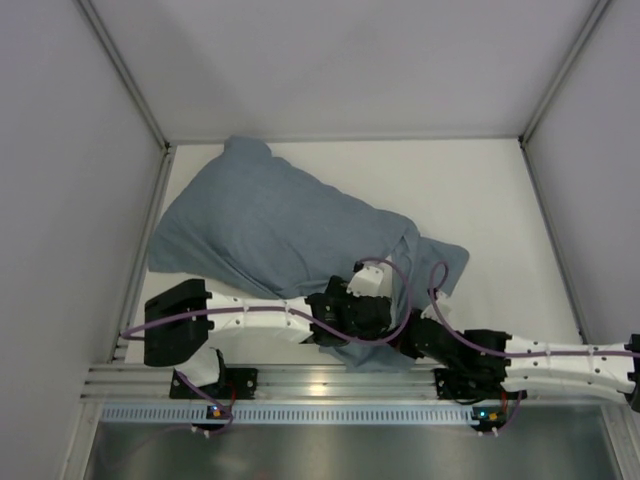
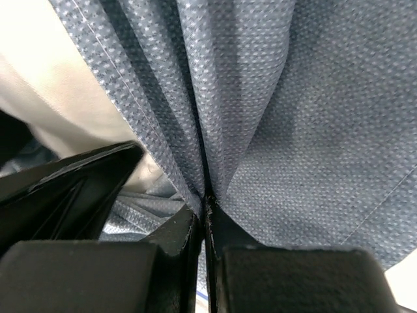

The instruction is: Remove the pillowcase from the pillow

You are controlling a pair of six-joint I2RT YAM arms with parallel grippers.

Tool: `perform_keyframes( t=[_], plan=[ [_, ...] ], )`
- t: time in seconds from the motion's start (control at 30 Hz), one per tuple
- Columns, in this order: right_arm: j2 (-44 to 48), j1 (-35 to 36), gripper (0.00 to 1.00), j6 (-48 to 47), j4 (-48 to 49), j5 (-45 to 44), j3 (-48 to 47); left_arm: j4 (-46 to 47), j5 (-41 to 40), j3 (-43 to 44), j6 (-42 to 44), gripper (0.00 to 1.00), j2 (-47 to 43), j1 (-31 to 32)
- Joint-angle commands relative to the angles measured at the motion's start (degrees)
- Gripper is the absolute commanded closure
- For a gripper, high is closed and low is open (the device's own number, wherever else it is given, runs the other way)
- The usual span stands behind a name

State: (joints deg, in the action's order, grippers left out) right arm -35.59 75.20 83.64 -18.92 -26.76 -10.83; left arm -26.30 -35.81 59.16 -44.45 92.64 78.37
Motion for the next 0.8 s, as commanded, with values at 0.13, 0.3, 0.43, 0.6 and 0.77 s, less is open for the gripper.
perform_keyframes(
  t=[0.13,0.3,0.43,0.6,0.77],
  plan=[
    [2.5,-0.3,1.0,0.1,-3.8,0.7,1.3,14.8,13.0,-5.2,3.0,0.26,-0.2,-5.2],
    [1.8,-0.3,1.0,0.4,-3.7,0.0,1.6,14.5,14.8,-4.3,3.3,1.0,1.1,-7.3],
    [-0.7,-0.3,1.0,0.1,-2.9,-0.2,1.2,14.0,15.5,-1.2,4.0,1.0,0.2,-8.3],
    [-4.6,-0.4,1.0,-1.5,2.5,1.2,0.8,14.5,17.4,3.0,4.0,1.0,-1.0,-9.7],
    [-11.7,-0.3,1.0,-7.9,7.3,5.0,-4.1,18.1,17.0,4.7,2.6,1.0,-1.9,-12.2]
  ],
)
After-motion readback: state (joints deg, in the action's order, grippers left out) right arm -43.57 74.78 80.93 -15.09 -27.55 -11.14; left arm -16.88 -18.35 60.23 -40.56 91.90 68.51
